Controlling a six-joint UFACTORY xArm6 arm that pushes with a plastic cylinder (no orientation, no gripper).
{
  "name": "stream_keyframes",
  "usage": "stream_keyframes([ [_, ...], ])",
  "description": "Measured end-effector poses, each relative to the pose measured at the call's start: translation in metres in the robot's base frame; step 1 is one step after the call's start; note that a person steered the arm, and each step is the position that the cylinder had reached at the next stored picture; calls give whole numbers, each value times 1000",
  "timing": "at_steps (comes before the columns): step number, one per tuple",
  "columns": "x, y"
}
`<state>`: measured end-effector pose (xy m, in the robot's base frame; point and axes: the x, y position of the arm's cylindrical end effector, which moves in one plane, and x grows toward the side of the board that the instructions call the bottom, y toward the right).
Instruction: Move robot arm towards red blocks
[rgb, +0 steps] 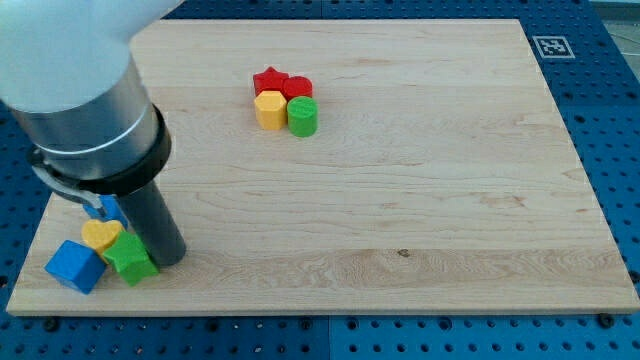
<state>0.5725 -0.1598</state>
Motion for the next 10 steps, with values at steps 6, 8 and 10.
stream_keyframes([
  [6, -160, 239],
  [8, -213, 214],
  [10, -283, 169],
])
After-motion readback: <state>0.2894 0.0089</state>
